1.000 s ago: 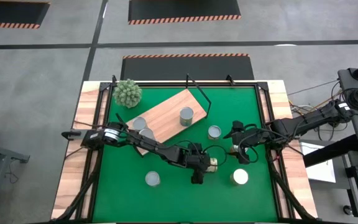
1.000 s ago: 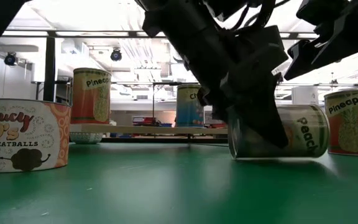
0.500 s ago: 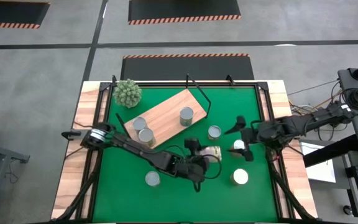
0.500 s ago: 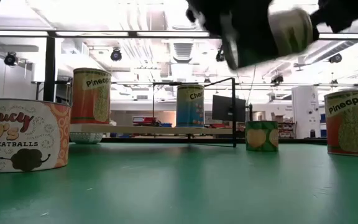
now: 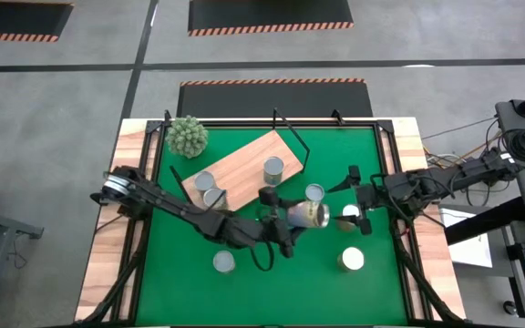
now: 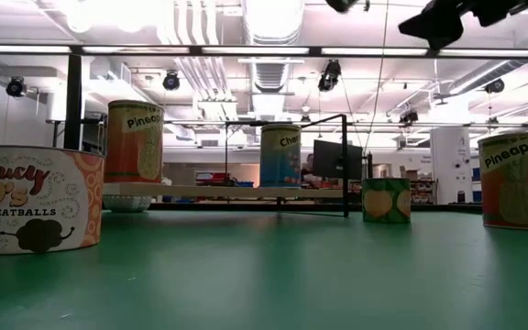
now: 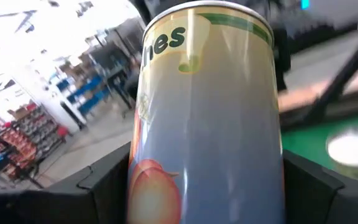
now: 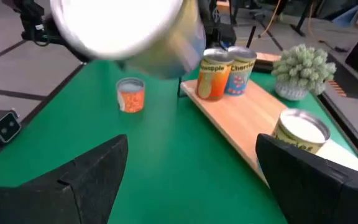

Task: Pick and place cans onto a shelf
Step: Put the top canned peaches on the shelf

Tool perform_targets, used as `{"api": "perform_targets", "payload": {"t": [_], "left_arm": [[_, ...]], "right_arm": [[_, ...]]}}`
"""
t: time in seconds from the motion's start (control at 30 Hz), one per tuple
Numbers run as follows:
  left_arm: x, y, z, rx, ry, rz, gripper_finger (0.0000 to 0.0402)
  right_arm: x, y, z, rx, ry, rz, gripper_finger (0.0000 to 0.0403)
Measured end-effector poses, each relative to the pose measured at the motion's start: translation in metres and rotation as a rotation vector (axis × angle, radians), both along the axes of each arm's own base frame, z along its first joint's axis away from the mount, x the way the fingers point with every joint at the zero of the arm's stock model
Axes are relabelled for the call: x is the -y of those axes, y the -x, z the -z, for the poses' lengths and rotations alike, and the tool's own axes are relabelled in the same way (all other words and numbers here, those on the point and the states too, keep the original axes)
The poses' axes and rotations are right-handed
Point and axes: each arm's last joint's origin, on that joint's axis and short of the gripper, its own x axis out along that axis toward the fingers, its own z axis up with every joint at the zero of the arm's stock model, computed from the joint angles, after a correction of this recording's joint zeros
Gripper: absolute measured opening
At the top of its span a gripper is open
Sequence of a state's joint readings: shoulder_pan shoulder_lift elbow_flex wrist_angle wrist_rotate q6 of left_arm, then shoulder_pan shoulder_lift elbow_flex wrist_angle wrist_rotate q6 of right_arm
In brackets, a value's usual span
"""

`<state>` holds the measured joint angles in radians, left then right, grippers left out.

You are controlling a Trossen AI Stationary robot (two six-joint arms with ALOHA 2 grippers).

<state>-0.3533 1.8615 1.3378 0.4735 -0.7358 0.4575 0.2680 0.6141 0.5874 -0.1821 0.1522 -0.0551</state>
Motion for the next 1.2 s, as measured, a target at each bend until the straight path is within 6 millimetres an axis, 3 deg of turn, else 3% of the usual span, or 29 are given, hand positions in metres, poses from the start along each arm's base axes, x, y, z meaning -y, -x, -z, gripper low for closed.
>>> {"api": "perform_targets", "payload": {"t": [0.2,0.7,0.97,1.2], "left_arm": [[-0.006,0.020,0.012,0.115,0.035,0.008,0.0285],[-0.010,0.028,0.020,0.060,-0.037,-0.141,0.0286],[-0.010,0.028,0.020,0.059,-0.037,-0.155,0.0286],[-0.010,0.028,0.020,0.063,-0.035,-0.155,0.0295]], "right_arm": [[-0.004,-0.014,-0.015,0.016,0.049,-0.007,0.0343],[-0.019,-0.071,-0.062,-0.014,0.165,-0.022,0.0343],[-0.026,-0.098,-0.068,-0.087,0.209,-0.022,0.0339],[-0.027,-0.105,-0.072,-0.115,0.219,-0.025,0.0297]]}}
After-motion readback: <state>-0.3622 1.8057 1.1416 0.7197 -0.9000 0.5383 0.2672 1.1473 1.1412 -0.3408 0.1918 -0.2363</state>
